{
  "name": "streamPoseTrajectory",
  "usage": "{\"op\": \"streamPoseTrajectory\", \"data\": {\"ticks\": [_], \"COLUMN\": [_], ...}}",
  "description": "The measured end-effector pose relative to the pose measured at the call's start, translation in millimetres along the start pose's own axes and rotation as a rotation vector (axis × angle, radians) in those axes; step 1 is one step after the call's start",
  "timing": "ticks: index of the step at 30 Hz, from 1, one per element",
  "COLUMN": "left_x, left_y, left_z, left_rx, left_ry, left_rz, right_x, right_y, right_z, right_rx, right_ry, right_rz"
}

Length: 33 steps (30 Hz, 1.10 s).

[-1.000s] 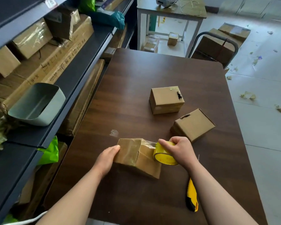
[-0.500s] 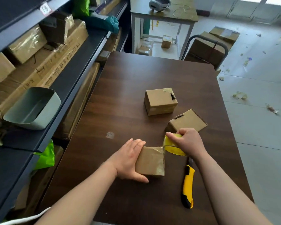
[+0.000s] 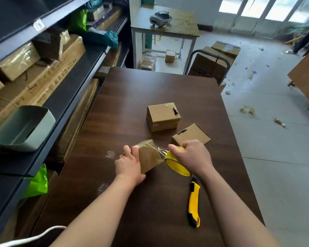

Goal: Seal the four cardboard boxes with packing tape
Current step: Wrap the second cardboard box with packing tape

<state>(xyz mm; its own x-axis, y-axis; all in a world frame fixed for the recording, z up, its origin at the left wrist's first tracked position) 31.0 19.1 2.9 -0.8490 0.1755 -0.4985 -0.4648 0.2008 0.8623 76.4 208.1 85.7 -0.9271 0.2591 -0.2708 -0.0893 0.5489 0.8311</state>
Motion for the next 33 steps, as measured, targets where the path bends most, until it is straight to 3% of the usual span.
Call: {"op": "streamPoseTrajectory", "data": {"ticks": [8,13,17,25,33], "left_x": [8,11,13,17,15], "left_y": [4,6,8,8,6], "left_z": [6,9,9,8,11], "left_rx": [0.035,0.016,-0.003,-0.026,0.000], "left_ry": [0.068,0.082,0.085,0.093,0.077], "left_rz": [0.020,0.041,0.040,0.026,0.024], "right_x": [-15,-13,-15,-12,-27], "right_y": [-30,-29,-37,-53,-13], "right_z": [13,28,25,22,13], "right_rx": [0.274,0.561,0.359,0.358,-0.019], "right_ry": [-0.093,-0.126,-0.043,-0.059,0.097], "right_rz": [0.067,-0.066,-0.169,-0.304,-0.028]}}
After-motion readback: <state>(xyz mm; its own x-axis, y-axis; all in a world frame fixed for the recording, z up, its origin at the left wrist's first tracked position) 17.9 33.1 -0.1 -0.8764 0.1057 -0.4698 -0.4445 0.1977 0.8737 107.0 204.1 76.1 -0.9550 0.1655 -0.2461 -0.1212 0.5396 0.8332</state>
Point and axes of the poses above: each hand's wrist, its own x-axis towards the middle knuckle, its own y-axis out of the back of the hand, z = x × y, the point moved 5 cm from there along x, towards the middle knuckle, and after that the axes turned 11 degrees about -z, right-handed, at the moved point
